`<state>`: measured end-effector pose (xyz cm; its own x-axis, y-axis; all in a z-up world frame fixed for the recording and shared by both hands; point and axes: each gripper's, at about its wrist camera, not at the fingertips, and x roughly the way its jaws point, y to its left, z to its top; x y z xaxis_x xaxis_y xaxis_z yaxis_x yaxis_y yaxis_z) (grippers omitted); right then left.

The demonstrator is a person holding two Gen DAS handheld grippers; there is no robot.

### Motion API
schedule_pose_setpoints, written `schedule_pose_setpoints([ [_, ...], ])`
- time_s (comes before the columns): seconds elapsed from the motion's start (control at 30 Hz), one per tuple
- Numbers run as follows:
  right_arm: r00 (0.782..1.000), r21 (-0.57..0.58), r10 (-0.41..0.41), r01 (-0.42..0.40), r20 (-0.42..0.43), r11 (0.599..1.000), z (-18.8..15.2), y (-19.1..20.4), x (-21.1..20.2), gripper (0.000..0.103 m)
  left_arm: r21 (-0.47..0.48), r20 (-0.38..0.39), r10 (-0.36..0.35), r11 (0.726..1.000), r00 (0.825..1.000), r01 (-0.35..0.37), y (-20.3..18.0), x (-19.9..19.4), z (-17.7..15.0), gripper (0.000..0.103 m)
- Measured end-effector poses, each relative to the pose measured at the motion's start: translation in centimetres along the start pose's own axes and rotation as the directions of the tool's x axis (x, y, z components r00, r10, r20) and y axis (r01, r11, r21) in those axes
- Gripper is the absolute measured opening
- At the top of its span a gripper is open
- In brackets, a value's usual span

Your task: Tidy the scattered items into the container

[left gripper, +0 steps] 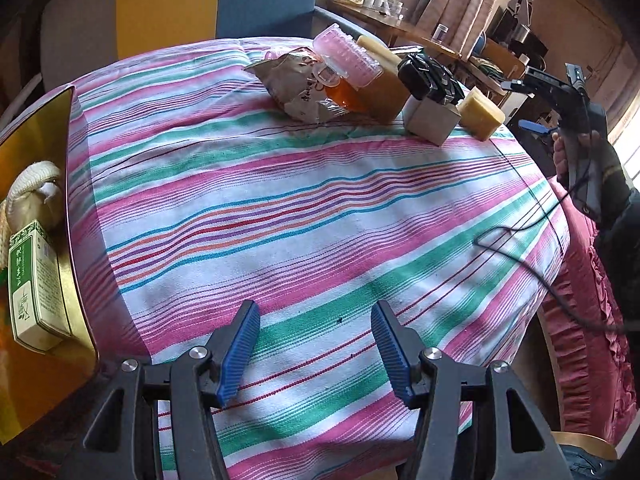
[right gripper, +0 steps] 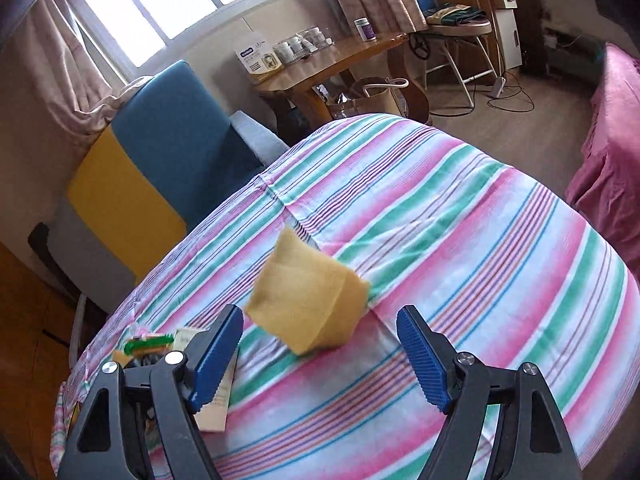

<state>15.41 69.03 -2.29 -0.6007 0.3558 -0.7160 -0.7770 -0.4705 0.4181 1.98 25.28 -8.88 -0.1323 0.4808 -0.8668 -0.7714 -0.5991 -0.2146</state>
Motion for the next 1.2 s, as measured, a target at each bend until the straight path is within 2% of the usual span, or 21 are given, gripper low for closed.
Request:
schedule_pose_setpoints([
  [0.1,0.998,-0.073,0.067,-0.068,-0.021,0.995,1.7,3.2,1.6,0.081,-0.009,0.004,-0.016,1.000,1.000,0.016,0.2,0.2,0.1,0.061],
  [0.23,0.976,-0.166,0.175,-0.195,-0.129,0.967,1.7,8.5,4.7,0.084,-0.020,0.012,-0.029,0.999,1.000,0.030,0.4,0.3,0.2,0.062],
  [0.3,0.965,-0.218,0.183,-0.222,-0.188,0.950,1.1,11.1,6.6,0.086,-0.027,0.015,-0.038,0.999,0.999,0.039,0.5,0.2,0.2,0.062],
  [0.4,0.953,-0.273,0.153,-0.225,-0.263,0.935,-0.2,13.8,9.6,0.086,-0.038,0.021,-0.052,0.998,0.998,0.053,0.8,0.1,0.1,0.062],
  [0.5,0.930,-0.265,0.148,-0.244,-0.337,0.933,-1.9,14.9,11.8,0.086,-0.046,0.025,-0.062,0.997,0.998,0.063,0.9,0.0,0.0,0.062],
  [0.57,0.909,-0.242,0.178,-0.282,-0.376,0.929,-3.1,14.8,12.3,0.087,-0.049,0.026,-0.064,0.997,0.998,0.066,0.9,0.0,-0.1,0.062],
  [0.73,0.869,-0.176,0.286,-0.381,-0.405,0.908,-6.3,14.7,10.4,0.087,-0.070,0.031,-0.081,0.994,0.996,0.083,1.1,-0.2,-0.5,0.062],
  [0.83,0.852,-0.132,0.333,-0.414,-0.404,0.901,-7.9,14.7,9.0,0.087,-0.086,0.035,-0.090,0.992,0.995,0.092,1.5,-0.6,-0.9,0.062],
  [0.9,0.847,-0.099,0.357,-0.425,-0.393,0.900,-8.9,14.4,8.2,0.088,-0.099,0.037,-0.084,0.991,0.996,0.087,1.7,-0.9,-1.1,0.062],
  [1.07,0.852,-0.041,0.380,-0.421,-0.359,0.906,-10.5,12.8,6.4,0.089,-0.098,0.035,-0.045,0.994,0.998,0.049,2.2,-1.4,-1.6,0.062],
  [1.2,0.871,-0.033,0.356,-0.389,-0.339,0.921,-11.2,10.9,4.9,0.091,-0.084,0.027,-0.009,0.996,1.000,0.011,2.1,-1.4,-1.7,0.062],
])
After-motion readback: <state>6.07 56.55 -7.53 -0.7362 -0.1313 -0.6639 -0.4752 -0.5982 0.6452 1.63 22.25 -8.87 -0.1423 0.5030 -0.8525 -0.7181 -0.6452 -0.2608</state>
